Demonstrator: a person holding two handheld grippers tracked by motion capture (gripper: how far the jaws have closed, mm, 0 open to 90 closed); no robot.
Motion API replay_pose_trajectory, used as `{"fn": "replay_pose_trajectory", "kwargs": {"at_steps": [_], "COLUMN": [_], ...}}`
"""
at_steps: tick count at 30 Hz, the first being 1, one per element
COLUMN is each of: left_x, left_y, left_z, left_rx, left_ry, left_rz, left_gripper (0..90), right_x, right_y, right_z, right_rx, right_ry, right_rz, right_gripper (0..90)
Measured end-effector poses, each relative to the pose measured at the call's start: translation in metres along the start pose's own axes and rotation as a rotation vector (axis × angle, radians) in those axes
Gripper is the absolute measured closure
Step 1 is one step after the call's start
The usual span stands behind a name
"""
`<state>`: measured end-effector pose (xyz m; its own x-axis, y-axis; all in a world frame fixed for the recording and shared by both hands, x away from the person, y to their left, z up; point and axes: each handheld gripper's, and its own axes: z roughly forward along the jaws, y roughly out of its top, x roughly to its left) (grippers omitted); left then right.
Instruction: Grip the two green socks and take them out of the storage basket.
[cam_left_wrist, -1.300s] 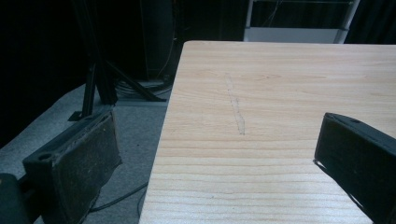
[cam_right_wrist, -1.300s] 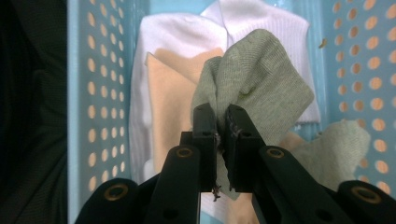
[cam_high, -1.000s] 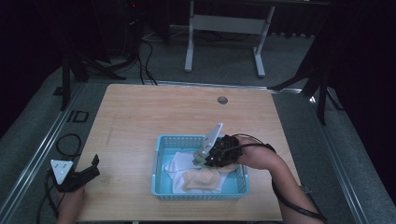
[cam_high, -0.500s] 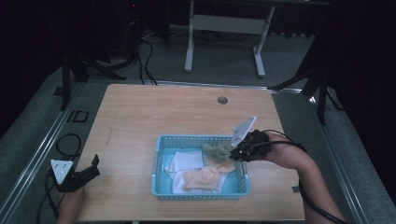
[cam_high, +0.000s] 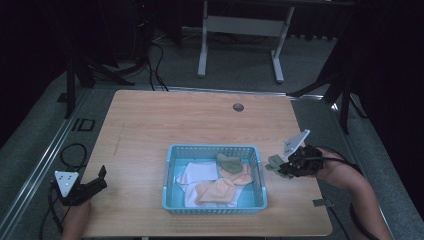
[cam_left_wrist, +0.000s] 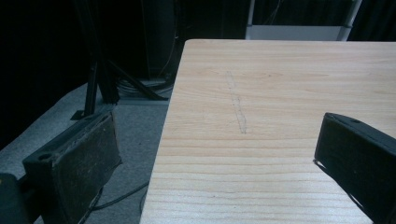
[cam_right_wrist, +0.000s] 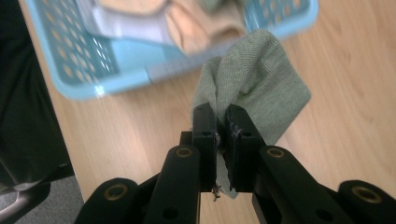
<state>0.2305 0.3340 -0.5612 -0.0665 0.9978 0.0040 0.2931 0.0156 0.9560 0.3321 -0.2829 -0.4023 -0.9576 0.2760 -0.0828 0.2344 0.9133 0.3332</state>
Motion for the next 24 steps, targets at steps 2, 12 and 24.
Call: {"fn": "replay_pose_trajectory", "kwargs": {"at_steps": [2, 12, 24], "left_x": [0.0, 0.0, 0.0], "left_y": [0.0, 0.0, 0.0], "left_z": [0.0, 0.0, 0.0], "left_rx": [-0.001, -0.005, -0.005], "left_ry": [0.0, -0.003, -0.001], "left_rz": [0.0, -0.001, -0.001], "left_gripper": [0.5, 0.5, 0.5], "right_x": [-0.002, -0.005, 0.005], "right_y": [-0.012, -0.051, -0.075], "right_z": [0.004, 0.038, 0.086], "right_rx": [0.008, 0.055, 0.045], "right_ry": [-0.006, 0.008, 0.11], "right_rz": [0.013, 0.067, 0.138], "right_gripper": [83.5, 83.5, 83.3]}}
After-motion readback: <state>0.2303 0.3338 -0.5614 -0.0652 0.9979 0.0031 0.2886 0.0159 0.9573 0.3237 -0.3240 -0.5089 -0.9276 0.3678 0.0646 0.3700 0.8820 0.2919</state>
